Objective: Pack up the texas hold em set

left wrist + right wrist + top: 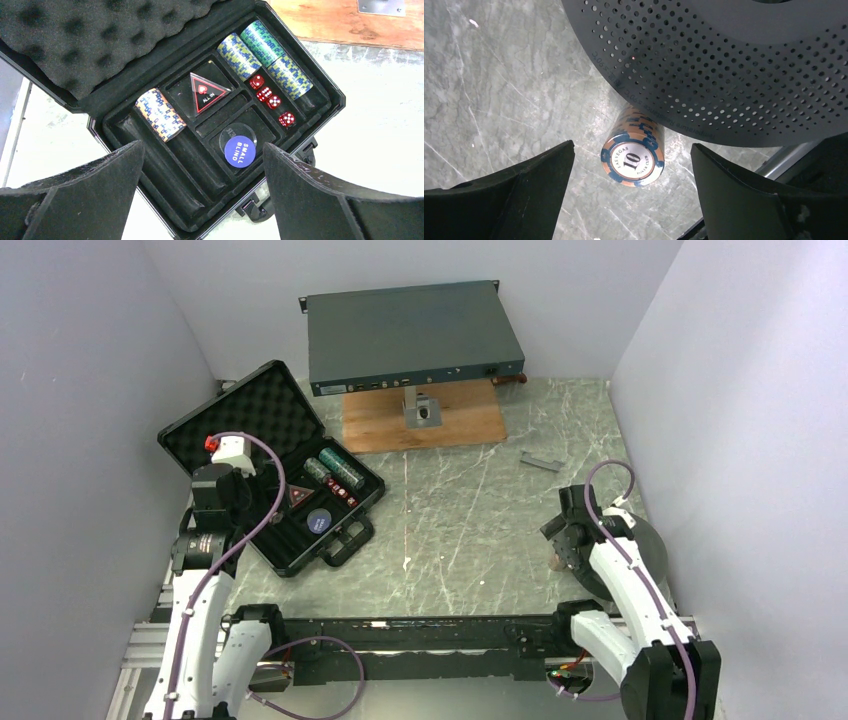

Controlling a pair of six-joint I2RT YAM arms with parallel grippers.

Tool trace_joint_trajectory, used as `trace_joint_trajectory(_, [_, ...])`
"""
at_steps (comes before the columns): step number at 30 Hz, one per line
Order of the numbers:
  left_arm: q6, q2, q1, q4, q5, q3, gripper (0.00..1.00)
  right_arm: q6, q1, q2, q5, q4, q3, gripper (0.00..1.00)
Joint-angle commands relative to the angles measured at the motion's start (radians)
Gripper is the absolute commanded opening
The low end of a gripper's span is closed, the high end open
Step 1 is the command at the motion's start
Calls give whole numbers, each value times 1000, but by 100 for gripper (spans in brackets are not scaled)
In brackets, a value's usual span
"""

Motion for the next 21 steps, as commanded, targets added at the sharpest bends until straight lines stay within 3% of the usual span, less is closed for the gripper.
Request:
trace_joint_trajectory(1, [16, 0, -2, 29, 6, 0, 94, -47, -27, 1, -34, 70, -18, 89])
trace_joint_trajectory(8, [19, 2, -2, 29, 6, 2, 94, -63, -53, 14, -19, 83, -23, 83])
trace_joint_trajectory(21, [19, 4, -2, 29, 4, 3, 94, -72, -63, 17, -25, 92, -34, 52])
